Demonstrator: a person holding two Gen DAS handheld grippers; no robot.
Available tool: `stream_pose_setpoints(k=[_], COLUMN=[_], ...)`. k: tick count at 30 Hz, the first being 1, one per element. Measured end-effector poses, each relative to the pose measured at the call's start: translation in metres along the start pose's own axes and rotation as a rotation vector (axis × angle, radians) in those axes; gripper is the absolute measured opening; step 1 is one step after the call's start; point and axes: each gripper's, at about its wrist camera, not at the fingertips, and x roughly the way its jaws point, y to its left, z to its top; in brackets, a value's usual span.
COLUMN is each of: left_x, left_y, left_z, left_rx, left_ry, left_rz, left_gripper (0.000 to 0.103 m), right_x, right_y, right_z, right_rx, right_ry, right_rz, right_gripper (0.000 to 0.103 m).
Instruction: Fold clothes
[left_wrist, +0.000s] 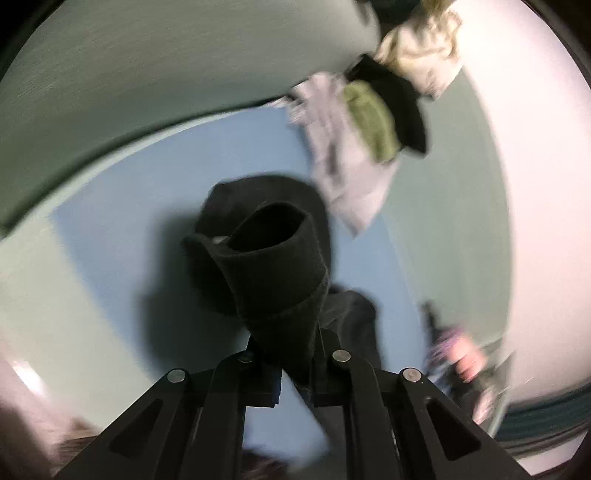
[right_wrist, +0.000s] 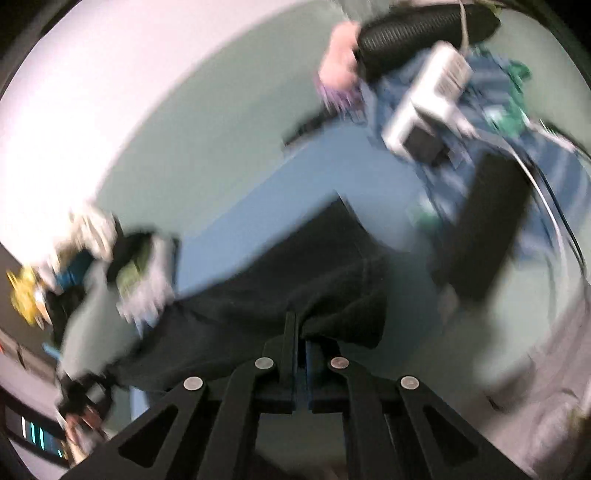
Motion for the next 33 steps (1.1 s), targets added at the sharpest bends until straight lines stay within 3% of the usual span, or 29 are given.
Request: stream_pose_setpoints(k=[2, 3, 4, 5, 6, 7, 9, 12, 14, 17, 19, 20, 21, 23, 28, 33], left_x=[0.008, 0.012, 0.010, 0.004, -0.005, -0.018, -0.039, -0.047, -0.038, -0.014, -0.004, 0.000, 0.001, -0.001, -0.005, -0.008], left_y=[0.024, 0.036, 0.046, 0.049, 0.048, 0.043, 0.024, 0.005, 0.006, 0.015, 0.029, 0.034, 0.036, 0.036, 0.013, -0.019], left_z=[-0.013, -0.016, -0.019, -0.020, -0.021, -0.022, -0.025, -0.031, -0.033, -0.035, -0.043, -0.047, -0.047, -0.045, 0.003, 0.067], left_rx=[-0.034, -0.079, -0.121, -0.139, -0.126, -0.087, 0.058, 0.195, 0.157, 0.072, 0.010, -0.026, -0.049, -0.086, -0.089, -0.061], left_ry=[0.065, 0.094, 0.095, 0.077, 0.038, -0.025, -0.124, -0.109, -0.063, -0.004, 0.038, 0.048, 0.048, 0.041, 0.006, -0.034], left_rz=[0.078, 0.094, 0.073, 0.041, 0.039, 0.060, 0.110, 0.087, 0.043, 0.015, -0.024, -0.048, -0.069, -0.113, -0.164, -0.193], left_gripper=[0.017, 0.031, 0.035, 0.047, 0.063, 0.069, 0.072, 0.072, 0.072, 0.072, 0.071, 0.065, 0.039, 0.006, 0.006, 0.006], right_x=[0.009, 0.014, 0.020, 0.021, 0.015, 0.004, -0.019, -0.030, -0.019, 0.023, 0.061, 0.079, 0.094, 0.128, 0.177, 0.197], right_y=[-0.020, -0.029, -0.038, -0.045, -0.048, -0.048, -0.042, -0.018, 0.012, 0.068, 0.115, 0.142, 0.165, 0.221, 0.302, 0.327], right_z=[-0.034, -0.044, -0.055, -0.060, -0.059, -0.055, -0.040, -0.016, -0.007, -0.001, -0.008, -0.016, -0.022, -0.042, -0.084, -0.098], right_rx=[0.022, 0.048, 0.074, 0.094, 0.104, 0.096, 0.046, -0.077, -0.164, -0.260, -0.347, -0.399, -0.447, -0.574, -0.799, -0.960], right_ry=[0.118, 0.173, 0.228, 0.260, 0.253, 0.211, 0.102, 0.025, 0.044, 0.161, 0.262, 0.310, 0.346, 0.420, 0.528, 0.475], right_rz=[-0.068, -0.088, -0.109, -0.117, -0.109, -0.100, -0.090, -0.042, 0.026, 0.206, 0.318, 0.360, 0.390, 0.448, 0.474, 0.452], right_gripper=[0.012, 0.013, 0.020, 0.026, 0.042, 0.046, 0.054, 0.055, 0.055, 0.055, 0.055, 0.055, 0.056, 0.057, 0.060, 0.059])
